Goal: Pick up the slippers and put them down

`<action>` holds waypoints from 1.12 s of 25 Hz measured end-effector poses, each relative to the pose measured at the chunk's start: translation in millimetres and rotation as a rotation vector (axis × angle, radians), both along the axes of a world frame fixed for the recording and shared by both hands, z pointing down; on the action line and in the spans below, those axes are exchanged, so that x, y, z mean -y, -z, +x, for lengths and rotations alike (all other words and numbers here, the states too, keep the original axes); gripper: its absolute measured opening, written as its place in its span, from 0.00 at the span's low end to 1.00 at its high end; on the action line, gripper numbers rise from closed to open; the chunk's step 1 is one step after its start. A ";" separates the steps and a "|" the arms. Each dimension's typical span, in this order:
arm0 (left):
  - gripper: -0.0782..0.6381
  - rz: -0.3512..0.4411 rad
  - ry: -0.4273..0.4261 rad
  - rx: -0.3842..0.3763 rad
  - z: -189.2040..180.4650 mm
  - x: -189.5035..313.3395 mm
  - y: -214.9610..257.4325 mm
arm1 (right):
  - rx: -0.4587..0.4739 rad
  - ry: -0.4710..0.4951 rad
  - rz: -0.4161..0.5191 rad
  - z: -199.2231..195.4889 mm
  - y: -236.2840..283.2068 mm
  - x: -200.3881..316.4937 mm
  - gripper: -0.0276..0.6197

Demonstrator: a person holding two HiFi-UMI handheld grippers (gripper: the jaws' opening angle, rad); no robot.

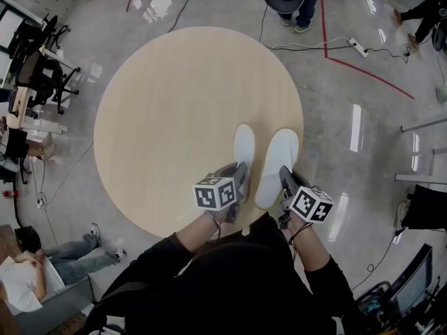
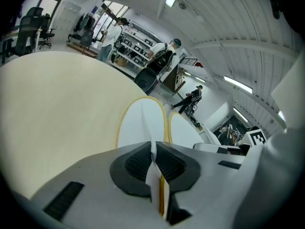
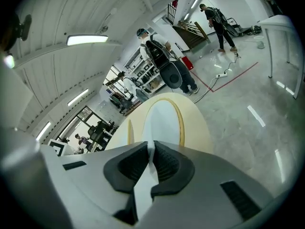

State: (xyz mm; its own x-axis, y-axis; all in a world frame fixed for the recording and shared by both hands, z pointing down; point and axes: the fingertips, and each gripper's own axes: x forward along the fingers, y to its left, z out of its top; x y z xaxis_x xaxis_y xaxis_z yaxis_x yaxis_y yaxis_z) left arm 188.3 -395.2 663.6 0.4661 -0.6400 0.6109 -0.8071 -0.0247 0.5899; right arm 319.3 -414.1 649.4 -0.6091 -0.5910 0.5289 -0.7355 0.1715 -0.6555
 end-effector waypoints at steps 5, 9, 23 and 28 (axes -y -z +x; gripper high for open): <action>0.16 -0.057 0.004 0.004 5.7 27.7 -29.3 | -0.068 0.064 -0.002 -6.6 -29.9 35.1 0.09; 0.16 -0.095 0.026 -0.002 1.4 52.7 -41.7 | -0.092 0.095 -0.021 -17.2 -41.8 59.4 0.10; 0.16 -0.162 0.036 0.024 16.0 88.1 -94.0 | -0.220 0.194 -0.103 -7.7 -105.6 86.8 0.10; 0.16 -0.162 0.025 0.039 20.3 88.0 -100.0 | -0.206 0.192 -0.122 -8.1 -113.1 85.4 0.10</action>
